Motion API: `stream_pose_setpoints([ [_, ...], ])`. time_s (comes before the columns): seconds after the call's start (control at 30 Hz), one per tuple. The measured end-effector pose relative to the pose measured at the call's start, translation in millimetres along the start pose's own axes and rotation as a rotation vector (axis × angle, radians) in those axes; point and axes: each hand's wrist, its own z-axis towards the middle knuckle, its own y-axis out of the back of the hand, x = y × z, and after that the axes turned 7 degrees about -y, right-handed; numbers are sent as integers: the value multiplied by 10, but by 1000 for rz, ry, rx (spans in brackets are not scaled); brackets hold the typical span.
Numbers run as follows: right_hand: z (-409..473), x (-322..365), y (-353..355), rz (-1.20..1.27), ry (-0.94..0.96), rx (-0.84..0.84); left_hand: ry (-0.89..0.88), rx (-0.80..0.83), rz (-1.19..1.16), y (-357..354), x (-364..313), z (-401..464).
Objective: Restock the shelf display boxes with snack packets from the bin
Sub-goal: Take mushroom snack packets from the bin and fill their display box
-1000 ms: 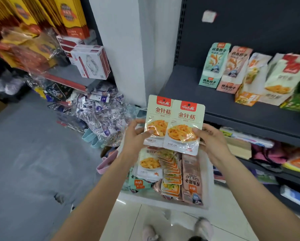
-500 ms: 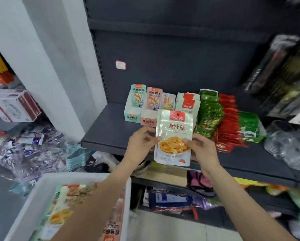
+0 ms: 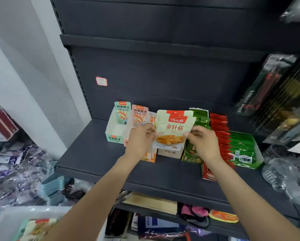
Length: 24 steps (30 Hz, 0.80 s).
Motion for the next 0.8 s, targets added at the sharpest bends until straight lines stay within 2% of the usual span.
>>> stream_pose_setpoints([
  [0.2,488,-89,-33,-128,-40,-43,-3,47,-24,-280,207,459],
  [0.37,636,-191,-63,-27,-96,-4,-13,78,97,-445,352,518],
  [0.57,655,-256,-7,-233,6,-15,76,114,116,-512,341,510],
  [0.7,668,-275,25,-239,-28,69,14,10,89,-429,230,527],
  [0.8,663,-258,31,-196,-7,51,-48,26,170,-395,187,544],
])
